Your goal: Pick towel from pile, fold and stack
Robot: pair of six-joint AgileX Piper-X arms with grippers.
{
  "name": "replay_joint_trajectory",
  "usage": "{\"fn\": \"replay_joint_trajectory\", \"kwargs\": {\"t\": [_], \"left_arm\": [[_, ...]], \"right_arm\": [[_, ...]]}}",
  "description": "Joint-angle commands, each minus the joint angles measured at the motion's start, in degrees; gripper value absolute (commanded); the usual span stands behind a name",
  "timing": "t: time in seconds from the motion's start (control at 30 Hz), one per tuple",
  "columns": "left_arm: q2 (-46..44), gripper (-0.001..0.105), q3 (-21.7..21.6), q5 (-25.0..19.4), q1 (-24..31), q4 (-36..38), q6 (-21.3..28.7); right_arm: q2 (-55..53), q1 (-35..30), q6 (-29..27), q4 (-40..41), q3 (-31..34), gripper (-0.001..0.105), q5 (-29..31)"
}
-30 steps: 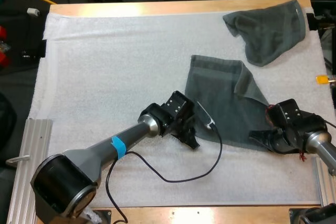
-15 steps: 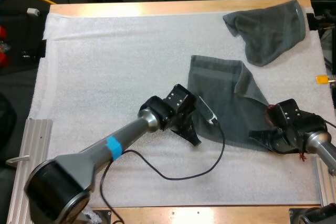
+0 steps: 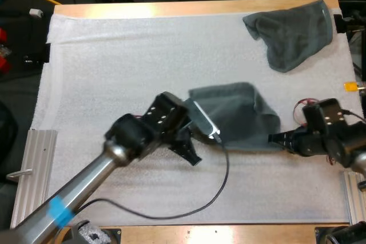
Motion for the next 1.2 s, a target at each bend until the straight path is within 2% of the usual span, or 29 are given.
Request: {"fn": "replay_joint_trajectory", "kwargs": {"t": [0.0,0.1,0.27,0.4,0.47,0.6,0.73,0.77,0.83,0.93,1.03,1.1,1.17], "left_arm": [[-1.73,0.002,-0.99,-0.84,-0.09,2.46,-0.05],[-5.35,0.002,-3.72,-0.12,-0.29,8.5,-0.22],[-8.97,0.002,-8.61,0.25,-0.29,16.02,-0.96],[-11.22,0.002,-11.66,4.72,-2.42,19.37,-3.88],[-12.01,0.002,-12.75,4.91,-4.79,20.72,-5.27],[-13.66,0.002,-13.44,4.58,-9.0,22.62,-9.92],[-13.41,0.002,-13.07,4.35,-9.92,22.49,-12.06],[-13.17,0.002,-12.46,3.05,-9.92,22.17,-12.06],[-12.33,0.002,-10.74,-0.21,-9.6,20.98,-12.05],[-10.57,0.002,-6.73,-0.88,-7.28,17.22,-11.67],[-8.55,0.002,-2.29,-0.87,-2.84,10.29,-11.04],[-6.6,0.002,0.15,-0.49,1.19,5.16,-9.75],[-4.65,0.002,1.07,0.08,4.01,1.75,-8.28]], "right_arm": [[-1.86,0.14,0.27,2.32,-1.69,0.0,-2.39],[-5.83,0.14,0.58,6.37,-5.18,0.0,-5.9],[-11.09,0.14,0.77,12.03,-10.38,0.0,-7.05],[-14.25,0.14,0.77,17.54,-14.34,0.0,-8.39],[-15.28,0.14,0.77,19.75,-15.73,0.0,-8.67],[-17.34,0.14,1.72,23.94,-19.09,0.0,-12.67],[-18.13,0.14,3.29,25.98,-19.7,0.0,-15.03],[-18.13,0.14,3.29,26.01,-19.32,0.0,-15.08],[-17.33,0.14,3.28,25.76,-17.71,0.0,-14.72],[-14.57,0.14,3.42,22.43,-13.35,0.0,-14.39],[-10.92,0.14,5.77,13.45,-8.75,0.0,-11.79],[-7.36,0.07,8.36,4.48,-6.54,0.0,-9.31],[-3.39,0.03,11.46,-1.48,-5.47,0.0,-9.04]]}}
